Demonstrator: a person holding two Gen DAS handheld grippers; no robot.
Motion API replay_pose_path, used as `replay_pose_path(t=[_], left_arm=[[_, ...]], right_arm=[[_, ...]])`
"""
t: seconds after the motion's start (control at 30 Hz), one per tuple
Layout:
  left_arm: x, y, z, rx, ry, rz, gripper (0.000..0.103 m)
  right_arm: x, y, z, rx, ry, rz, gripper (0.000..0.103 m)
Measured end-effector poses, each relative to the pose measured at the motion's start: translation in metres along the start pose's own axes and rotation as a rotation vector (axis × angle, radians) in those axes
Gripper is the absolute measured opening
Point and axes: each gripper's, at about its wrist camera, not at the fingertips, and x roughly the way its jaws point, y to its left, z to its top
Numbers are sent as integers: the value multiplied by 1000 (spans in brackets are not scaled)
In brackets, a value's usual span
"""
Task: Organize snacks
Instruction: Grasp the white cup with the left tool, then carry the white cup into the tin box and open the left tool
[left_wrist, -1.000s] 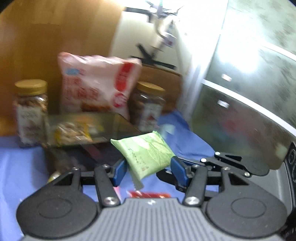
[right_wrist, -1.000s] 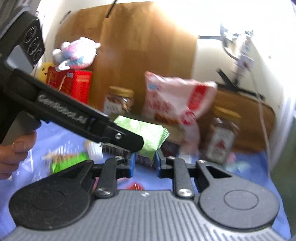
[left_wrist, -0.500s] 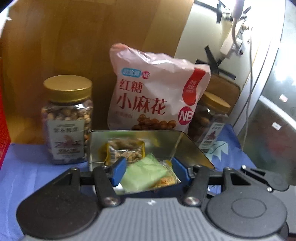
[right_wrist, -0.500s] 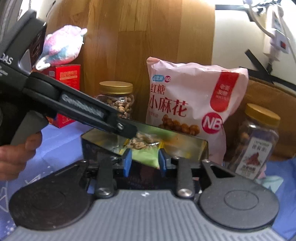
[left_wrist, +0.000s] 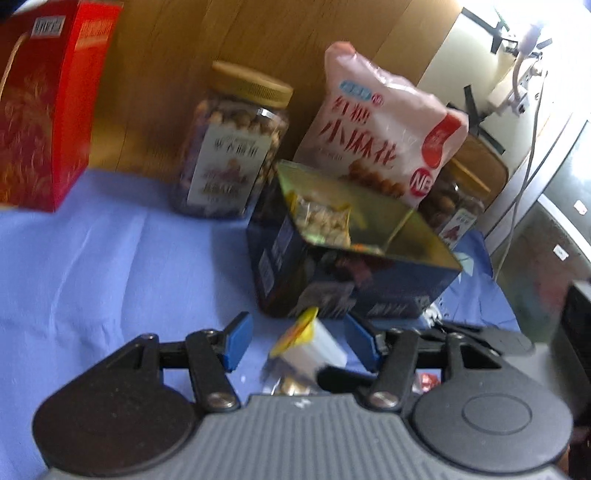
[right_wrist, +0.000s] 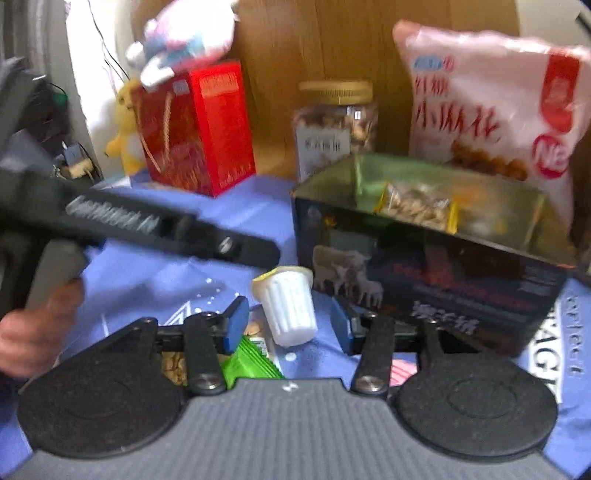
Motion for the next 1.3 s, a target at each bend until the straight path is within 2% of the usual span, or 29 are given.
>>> replay_pose_path(t=[0.1,0.17,0.2,0.33,0.5,0.63,0.77,0.9,1.03,1.2,1.3], left_arm=[[12,0,-7,3,31,-1,55],[24,-2,-10,3,60,3,51],[24,-2,-12,0,50,-3,50],[4,-15,-14,27,13,-29,50],[-32,-53,-24,116,-68,-64,50],[-37,-85,-39,159,-52,-113,50],[-17,-119,-61,219,21,-164,50],[8,-144,-80,258,101,-185,50],[28,-157,-94,288,162,-167,49],[25,-159,-101,300,160,-155,48],[17,-160,-94,300,135,-145,47]], right_arm=[[14,3,-3,-11,49,-3,50],[15,2,-6,13,44,12,40],[12,4,-8,13,35,-17,34],[-12,12,-15,0,-55,-37,34],[-62,35,-33,-113,-207,-141,34],[-96,39,-62,-129,-256,-230,34],[-123,30,-97,-54,-243,-290,34],[-134,13,-125,17,-202,-333,34],[-131,1,-142,94,-168,-310,36],[-127,4,-149,91,-182,-295,36],[-134,7,-147,88,-226,-292,35]])
